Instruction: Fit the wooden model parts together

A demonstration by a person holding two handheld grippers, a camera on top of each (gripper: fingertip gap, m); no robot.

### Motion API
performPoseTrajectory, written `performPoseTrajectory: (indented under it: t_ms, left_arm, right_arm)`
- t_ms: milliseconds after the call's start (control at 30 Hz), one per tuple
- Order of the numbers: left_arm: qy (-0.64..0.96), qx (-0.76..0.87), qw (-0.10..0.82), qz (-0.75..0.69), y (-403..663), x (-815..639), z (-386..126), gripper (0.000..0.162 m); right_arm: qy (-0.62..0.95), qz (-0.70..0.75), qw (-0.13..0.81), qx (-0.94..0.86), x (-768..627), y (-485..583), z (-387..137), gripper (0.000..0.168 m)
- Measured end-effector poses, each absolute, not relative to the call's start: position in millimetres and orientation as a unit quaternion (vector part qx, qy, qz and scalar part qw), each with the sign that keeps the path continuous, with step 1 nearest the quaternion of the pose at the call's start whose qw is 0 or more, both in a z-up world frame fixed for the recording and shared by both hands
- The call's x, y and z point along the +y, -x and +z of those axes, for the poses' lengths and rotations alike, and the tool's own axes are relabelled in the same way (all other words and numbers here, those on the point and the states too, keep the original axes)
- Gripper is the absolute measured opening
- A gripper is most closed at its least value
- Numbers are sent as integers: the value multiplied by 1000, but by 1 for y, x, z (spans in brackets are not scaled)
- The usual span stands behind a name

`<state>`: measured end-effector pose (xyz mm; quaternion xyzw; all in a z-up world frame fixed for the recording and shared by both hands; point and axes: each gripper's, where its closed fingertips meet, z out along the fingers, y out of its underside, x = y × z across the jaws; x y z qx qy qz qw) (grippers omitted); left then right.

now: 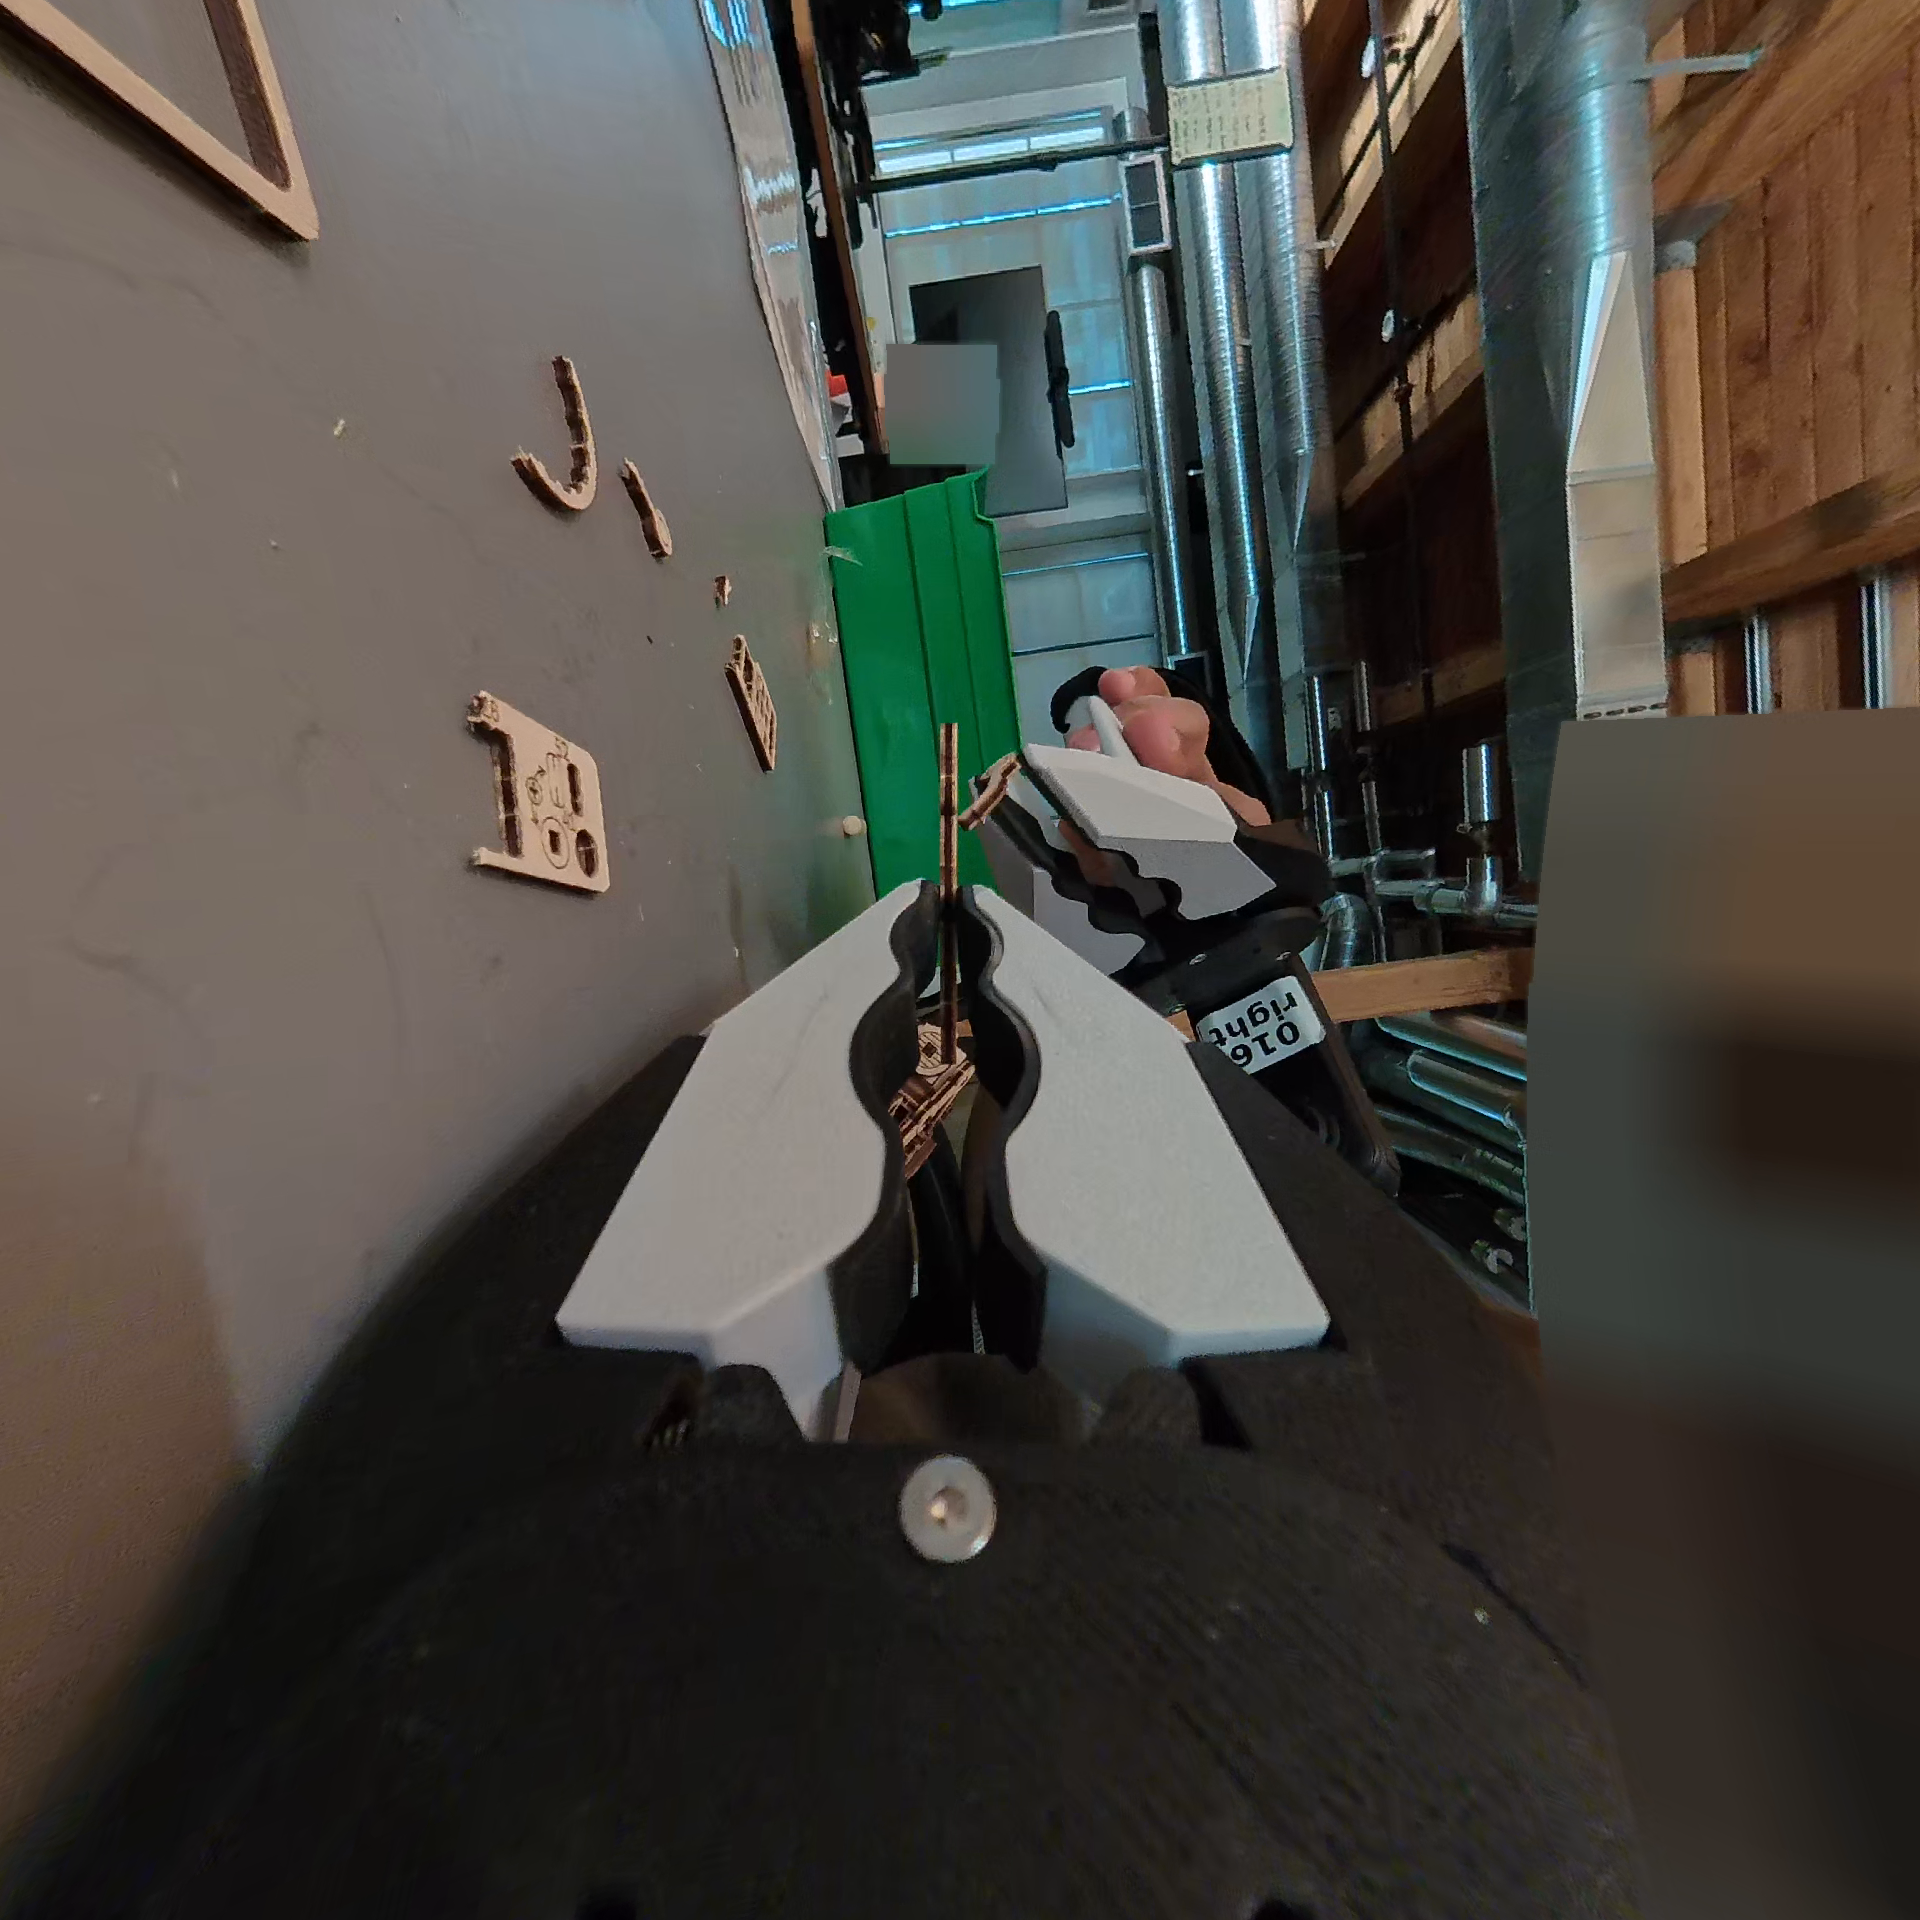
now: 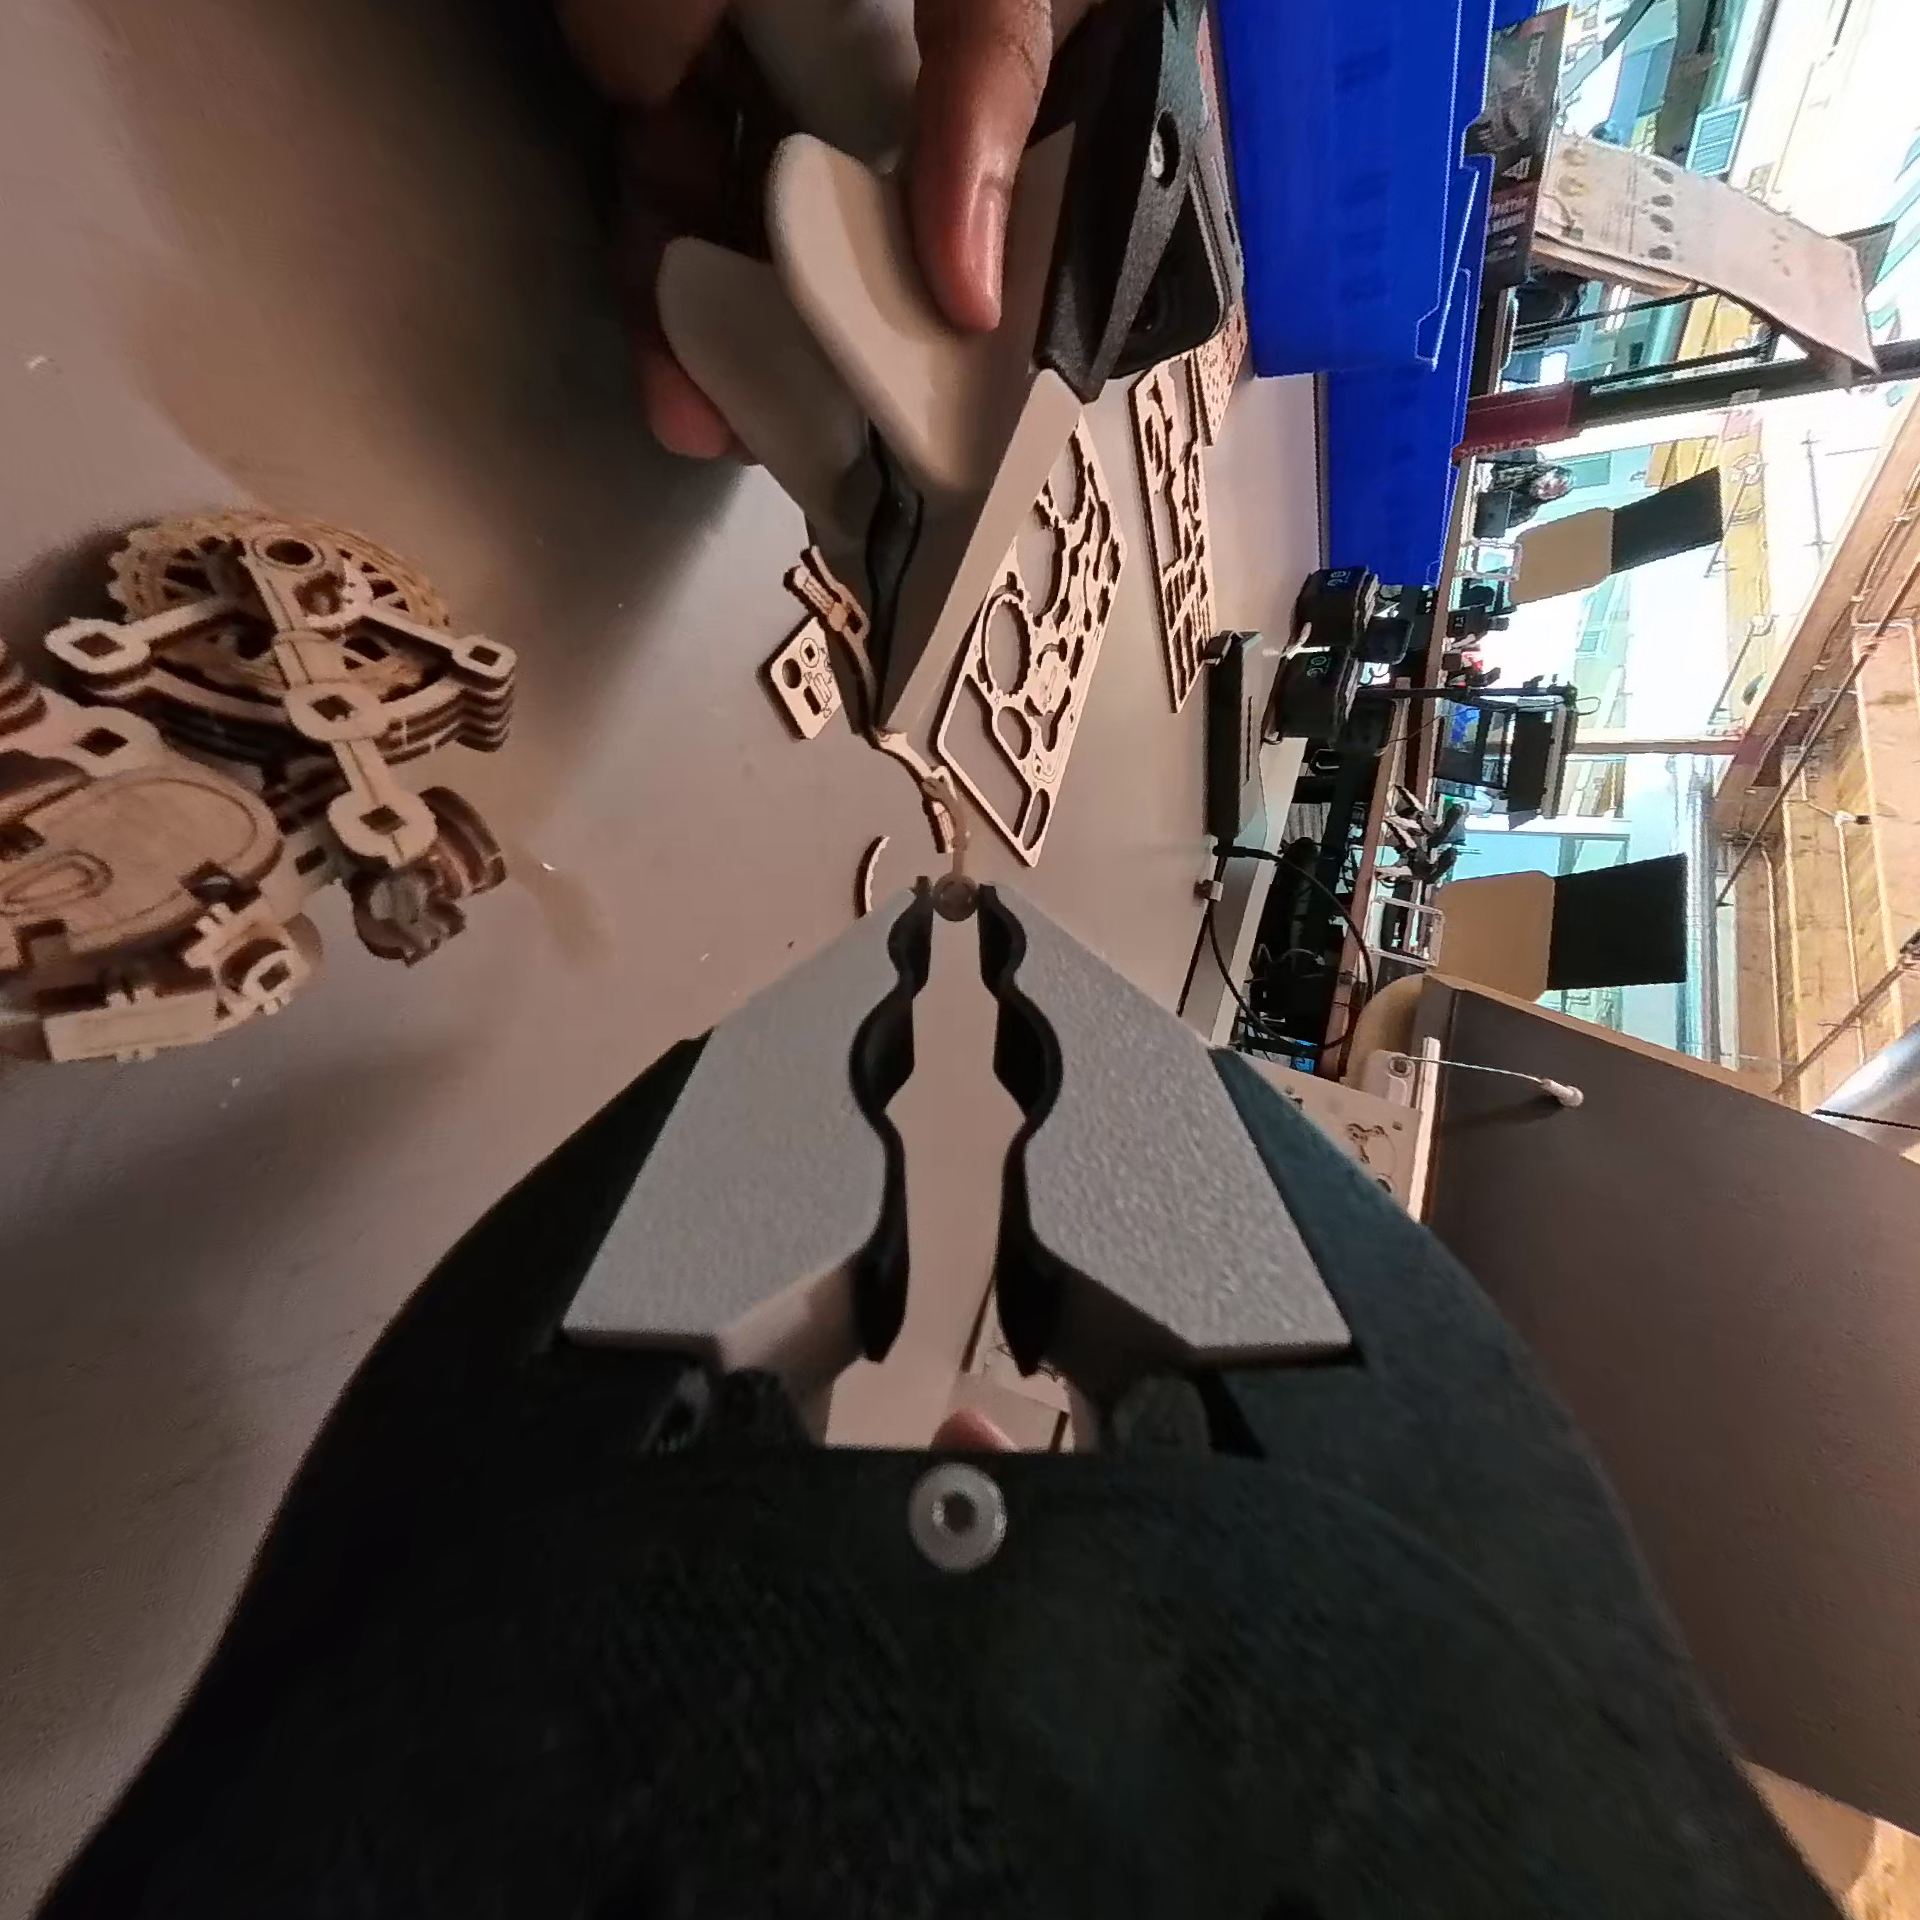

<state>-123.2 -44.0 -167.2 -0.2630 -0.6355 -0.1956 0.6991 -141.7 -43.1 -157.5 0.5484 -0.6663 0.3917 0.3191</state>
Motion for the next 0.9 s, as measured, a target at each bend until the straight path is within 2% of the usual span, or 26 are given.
performPoseTrajectory:
  t_ms: [133,433,533,767,900]
  left_arm:
    - [262,-636,699,-194,123,-44,-167,0]
    - [264,-636,699,-192,123,-44,-167,0]
    - [264,-636,699,-192,123,-44,-167,0]
    - [265,-635,699,-195,123,-43,-167,0]
    - [265,-634,699,-196,123,-43,-167,0]
  right_arm:
    - [-547,386,305,-678,-40,143,-161,7]
    - [-448,300,127,-833,-5,160,-209,8]
    - [-388,269,94,-876,2,163,-222,8]
    - [-322,331,5,-887,5,150,-205,18]
    - [-192,345,-55,-917,5,158,-204,18]
